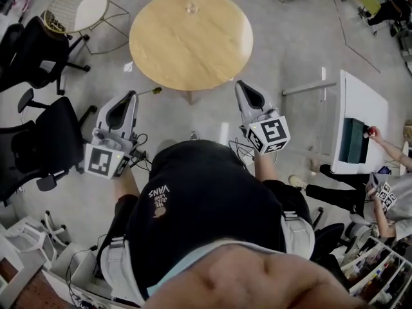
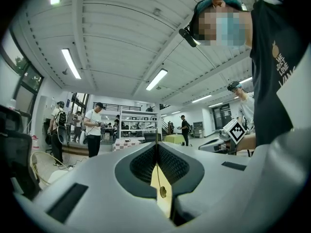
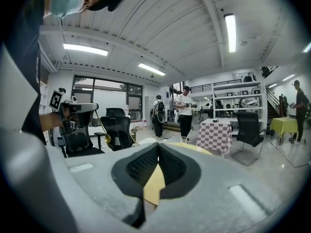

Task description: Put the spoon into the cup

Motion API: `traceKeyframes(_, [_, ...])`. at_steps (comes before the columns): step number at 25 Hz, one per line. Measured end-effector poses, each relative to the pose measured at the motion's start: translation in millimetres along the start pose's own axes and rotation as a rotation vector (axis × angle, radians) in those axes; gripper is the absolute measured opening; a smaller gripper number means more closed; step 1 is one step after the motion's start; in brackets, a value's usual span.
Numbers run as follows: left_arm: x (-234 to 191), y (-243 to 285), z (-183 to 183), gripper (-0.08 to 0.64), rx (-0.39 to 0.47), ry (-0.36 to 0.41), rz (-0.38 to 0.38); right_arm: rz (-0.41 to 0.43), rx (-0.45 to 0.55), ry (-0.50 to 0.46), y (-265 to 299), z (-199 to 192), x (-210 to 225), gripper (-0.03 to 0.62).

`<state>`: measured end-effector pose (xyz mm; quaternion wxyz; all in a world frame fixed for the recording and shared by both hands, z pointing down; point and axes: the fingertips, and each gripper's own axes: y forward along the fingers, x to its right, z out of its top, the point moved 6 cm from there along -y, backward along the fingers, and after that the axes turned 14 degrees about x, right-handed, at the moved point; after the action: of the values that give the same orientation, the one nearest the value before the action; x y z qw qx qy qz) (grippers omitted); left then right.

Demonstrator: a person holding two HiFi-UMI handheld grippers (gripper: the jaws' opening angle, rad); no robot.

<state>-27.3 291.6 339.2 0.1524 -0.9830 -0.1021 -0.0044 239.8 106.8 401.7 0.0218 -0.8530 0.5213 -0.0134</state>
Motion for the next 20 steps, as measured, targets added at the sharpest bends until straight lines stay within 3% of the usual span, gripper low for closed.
traceKeyframes(10, [-16,31,-16,0.011,-0.046,-0.012,0.020,-0.002,-0.015,0.034,19,-13,25,-0.002])
traceKeyframes(20, [-66,74,-32,0.011,-0.017,-0.034,-0.082,-0.085,-0.025,0.031,51,-17,34,-0.002])
